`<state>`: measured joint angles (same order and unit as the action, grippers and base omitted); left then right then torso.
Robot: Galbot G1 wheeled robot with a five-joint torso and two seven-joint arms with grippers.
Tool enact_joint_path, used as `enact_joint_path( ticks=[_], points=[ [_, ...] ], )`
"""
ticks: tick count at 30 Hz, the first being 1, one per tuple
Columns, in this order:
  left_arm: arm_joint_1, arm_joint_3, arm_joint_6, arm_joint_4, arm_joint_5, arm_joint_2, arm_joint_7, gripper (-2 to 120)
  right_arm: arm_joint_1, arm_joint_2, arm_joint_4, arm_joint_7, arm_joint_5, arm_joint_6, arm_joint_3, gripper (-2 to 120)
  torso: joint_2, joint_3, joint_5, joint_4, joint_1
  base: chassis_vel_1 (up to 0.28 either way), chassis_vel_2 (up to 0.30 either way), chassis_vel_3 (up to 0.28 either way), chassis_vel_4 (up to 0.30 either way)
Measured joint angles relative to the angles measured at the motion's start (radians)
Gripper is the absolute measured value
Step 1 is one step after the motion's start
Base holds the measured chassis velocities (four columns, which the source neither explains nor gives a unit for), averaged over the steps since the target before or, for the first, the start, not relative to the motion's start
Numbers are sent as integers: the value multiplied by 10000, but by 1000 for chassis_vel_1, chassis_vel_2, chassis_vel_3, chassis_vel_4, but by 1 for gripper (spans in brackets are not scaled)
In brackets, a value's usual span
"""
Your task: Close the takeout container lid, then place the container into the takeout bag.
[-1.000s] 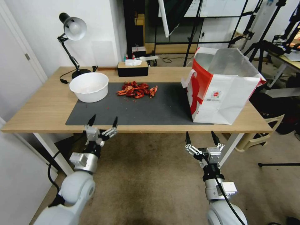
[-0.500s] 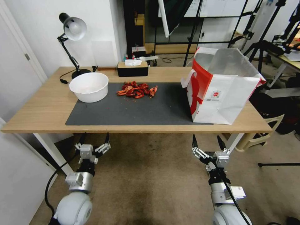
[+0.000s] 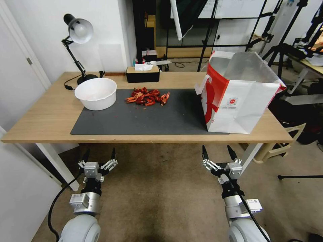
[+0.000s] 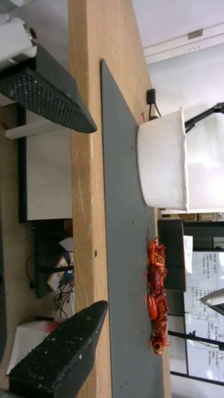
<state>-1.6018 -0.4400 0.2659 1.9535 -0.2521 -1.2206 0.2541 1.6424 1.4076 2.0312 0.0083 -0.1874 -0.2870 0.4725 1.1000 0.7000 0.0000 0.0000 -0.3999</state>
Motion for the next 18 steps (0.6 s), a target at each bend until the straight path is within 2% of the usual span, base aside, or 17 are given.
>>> enact_joint_path(
  ticks=[18],
  points=[
    [32,16,-1,0,-20,13,-11,100,1,-1,0,16,17,0,-8,100,0,0,0,0,-1,0,0,0,0]
  ],
)
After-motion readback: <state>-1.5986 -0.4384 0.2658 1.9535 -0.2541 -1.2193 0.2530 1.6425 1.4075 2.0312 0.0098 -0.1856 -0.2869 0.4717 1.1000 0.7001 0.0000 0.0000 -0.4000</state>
